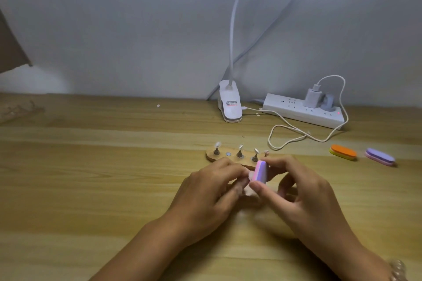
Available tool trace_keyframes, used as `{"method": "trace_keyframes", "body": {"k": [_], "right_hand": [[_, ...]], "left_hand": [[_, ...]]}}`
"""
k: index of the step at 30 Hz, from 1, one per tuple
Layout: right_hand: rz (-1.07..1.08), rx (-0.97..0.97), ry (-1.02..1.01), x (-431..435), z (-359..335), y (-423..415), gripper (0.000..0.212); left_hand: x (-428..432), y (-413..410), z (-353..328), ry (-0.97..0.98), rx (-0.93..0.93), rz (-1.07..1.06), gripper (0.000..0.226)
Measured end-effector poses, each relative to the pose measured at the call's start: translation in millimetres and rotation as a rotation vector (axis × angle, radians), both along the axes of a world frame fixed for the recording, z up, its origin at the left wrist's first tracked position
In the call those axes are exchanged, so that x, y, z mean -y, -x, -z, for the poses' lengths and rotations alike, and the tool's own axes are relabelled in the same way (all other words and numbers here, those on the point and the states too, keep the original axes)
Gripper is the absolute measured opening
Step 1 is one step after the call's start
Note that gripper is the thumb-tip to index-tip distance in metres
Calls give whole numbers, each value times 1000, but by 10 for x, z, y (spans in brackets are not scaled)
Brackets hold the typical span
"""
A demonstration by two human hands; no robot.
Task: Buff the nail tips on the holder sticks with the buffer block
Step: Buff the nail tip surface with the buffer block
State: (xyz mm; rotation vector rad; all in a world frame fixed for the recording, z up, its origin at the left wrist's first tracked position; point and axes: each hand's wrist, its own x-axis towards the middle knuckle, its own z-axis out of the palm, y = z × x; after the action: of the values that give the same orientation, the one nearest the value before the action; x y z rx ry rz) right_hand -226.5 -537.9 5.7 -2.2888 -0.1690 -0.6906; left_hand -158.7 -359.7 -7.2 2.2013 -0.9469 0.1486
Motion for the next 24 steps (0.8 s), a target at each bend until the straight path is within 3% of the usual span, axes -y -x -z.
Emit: {"method": "trace_keyframes", "body": {"k": [4, 7, 11, 16, 21, 24], "right_hand": [[-56, 36, 121, -62, 6, 21, 39], [7, -21, -8, 11, 21, -3, 35], [-63, 0, 46, -38, -4, 18, 36], [-16, -51, -165, 49, 1, -5, 38], [-93, -42, 47, -52, 8, 31, 36], [-18, -52, -12, 12, 11, 17, 36]], "left_hand": [[-20, -3, -3, -27, -15, 16, 33], [-7, 4, 5, -8, 4, 22, 27], [-12, -7, 13, 9, -7, 26, 30], [3, -11, 27, 99, -21, 28, 18], [-3, -35, 33, 133, -44, 15, 13], [2, -35, 34, 124, -44, 25, 14]]}}
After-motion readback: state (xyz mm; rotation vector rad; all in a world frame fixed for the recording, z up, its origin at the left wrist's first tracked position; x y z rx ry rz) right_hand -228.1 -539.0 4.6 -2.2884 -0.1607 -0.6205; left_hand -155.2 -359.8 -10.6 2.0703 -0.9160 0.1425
